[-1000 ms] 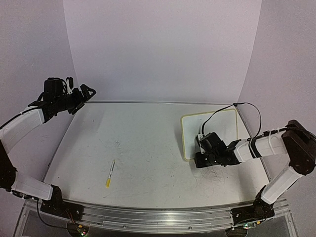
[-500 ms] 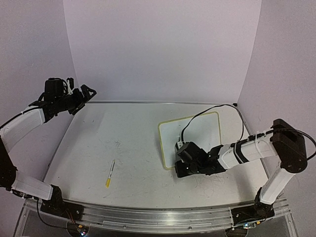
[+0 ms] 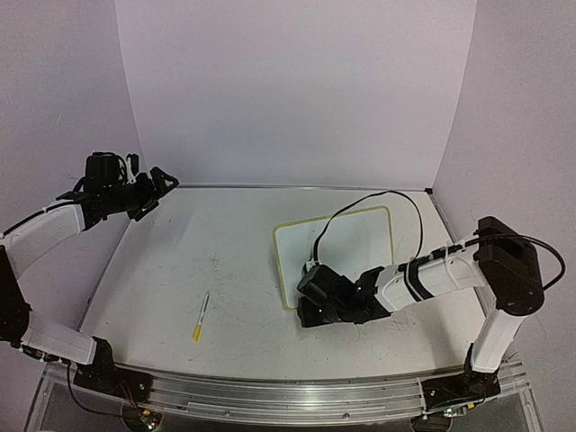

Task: Write a sentence on the whiteboard
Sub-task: Move the whiteboard to the center of the board, then pick up the whiteboard marker from the corner of the board.

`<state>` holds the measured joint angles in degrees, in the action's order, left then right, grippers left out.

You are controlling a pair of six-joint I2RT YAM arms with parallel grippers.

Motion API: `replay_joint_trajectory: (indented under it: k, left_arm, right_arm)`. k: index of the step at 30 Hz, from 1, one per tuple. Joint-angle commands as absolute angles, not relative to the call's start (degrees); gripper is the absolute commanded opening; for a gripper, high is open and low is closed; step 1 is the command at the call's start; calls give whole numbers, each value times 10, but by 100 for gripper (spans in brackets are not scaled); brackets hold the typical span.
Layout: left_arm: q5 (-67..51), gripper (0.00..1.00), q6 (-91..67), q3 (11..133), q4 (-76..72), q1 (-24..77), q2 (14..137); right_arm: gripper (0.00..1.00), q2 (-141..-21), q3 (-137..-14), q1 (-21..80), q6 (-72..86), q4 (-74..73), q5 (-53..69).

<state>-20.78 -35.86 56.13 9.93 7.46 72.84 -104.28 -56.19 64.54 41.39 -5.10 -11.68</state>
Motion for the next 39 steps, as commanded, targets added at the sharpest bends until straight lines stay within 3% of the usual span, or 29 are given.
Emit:
replay_joint_trajectory:
  k: [1,7,14,19,25,39]
  left_arm:
    - [-266,90,-343,529,90,77,733]
    - [-271,80,-327,471,130,133,735]
    - [-73,65,-345,451,242,287,744]
    - [16,55,-397,437,287,362,761]
    - [64,49,-422,462,327,426,833]
    - [108,28,-430,501,344,473,935]
  right_arm:
    - [58,-951,-542,653,391,-40,-114]
    - [68,-827,-492,653,327,-47,-146]
    - [75,-740,-497,653,294,-40,-211]
    - [81,-755,-543,653,297,-39,-286]
    - [83,-790,-599,653,299,-39,-283]
    - [83,-784,-581,652,309,-39,-282]
